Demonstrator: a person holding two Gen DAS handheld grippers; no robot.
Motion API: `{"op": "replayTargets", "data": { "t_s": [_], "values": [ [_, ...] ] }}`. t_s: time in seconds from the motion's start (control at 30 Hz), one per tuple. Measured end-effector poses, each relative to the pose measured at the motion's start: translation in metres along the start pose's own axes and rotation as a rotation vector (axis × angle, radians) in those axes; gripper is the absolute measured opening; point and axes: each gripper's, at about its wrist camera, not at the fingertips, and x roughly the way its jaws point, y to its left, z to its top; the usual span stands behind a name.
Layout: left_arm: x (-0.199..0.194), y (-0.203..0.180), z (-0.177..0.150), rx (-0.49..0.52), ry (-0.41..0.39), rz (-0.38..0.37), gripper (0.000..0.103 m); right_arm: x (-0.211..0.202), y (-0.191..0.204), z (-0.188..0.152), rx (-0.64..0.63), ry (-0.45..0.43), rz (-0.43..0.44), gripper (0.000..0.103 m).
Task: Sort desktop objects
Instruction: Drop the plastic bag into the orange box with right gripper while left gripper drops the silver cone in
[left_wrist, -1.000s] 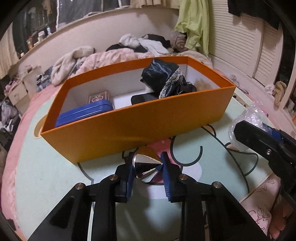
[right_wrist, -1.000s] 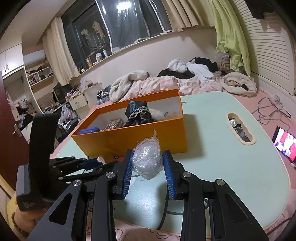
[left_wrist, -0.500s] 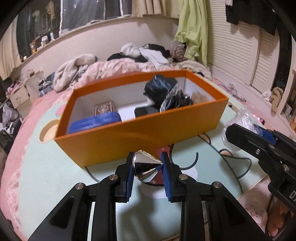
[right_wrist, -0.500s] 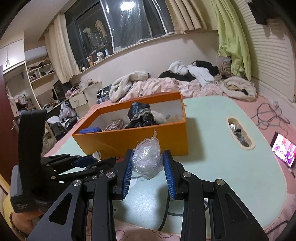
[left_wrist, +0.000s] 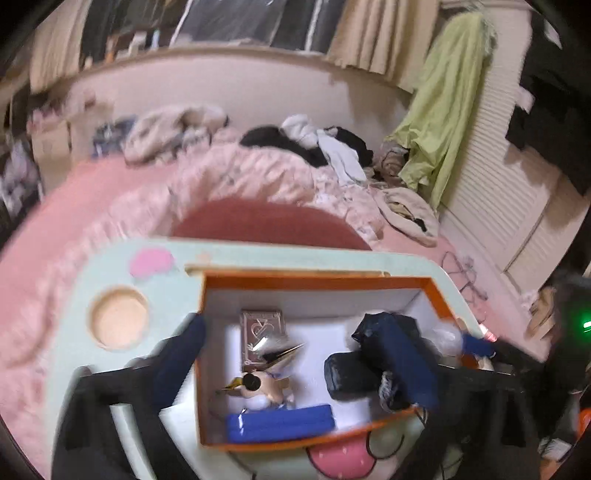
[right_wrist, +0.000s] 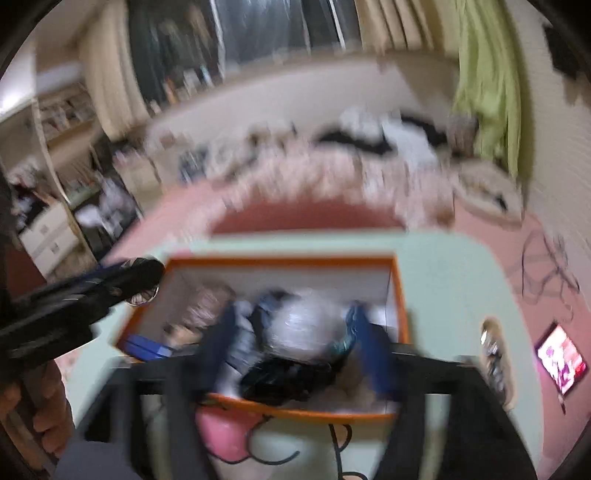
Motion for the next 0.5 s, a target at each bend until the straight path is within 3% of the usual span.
{"op": "replayTargets", "data": {
  "t_s": [0.03,0.1,0.2,0.33,0.4,0.5],
  "values": [
    [0.007,0.003,-0.003,-0.006,0.013,-0.031,0.096,0.011,-0.001,-0.003,-0.004,0.045,-0.008,0.085],
    [0.009,0.000,-0.007,0.046,-0.025,-0.007,0.097,0.016,0.014,-0.010,-0.141,-0.001,-0.116,0.085],
    [-0.002,-0.001,-0.007,0.038,-0.054,-0.004,0.097,0.008,0.018,-0.014,-0.162,-0.041,-0.108,0.085],
    [-0.035,-0.004,-0.015,0.039,-0.104,0.019,0.097,-0.031,0.017,-0.022,-0.140,-0.200,-0.166,0.085],
    [-0.044,-0.002,-0.025,0.043,-0.080,0.035,0.100,-0.051,0.019,-0.029,-0.136,-0.253,-0.177,0.085],
    [-0.053,-0.004,-0.046,0.066,-0.019,0.056,0.100,-0.065,0.018,-0.038,-0.118,-0.239,-0.156,0.085]
  ]
}}
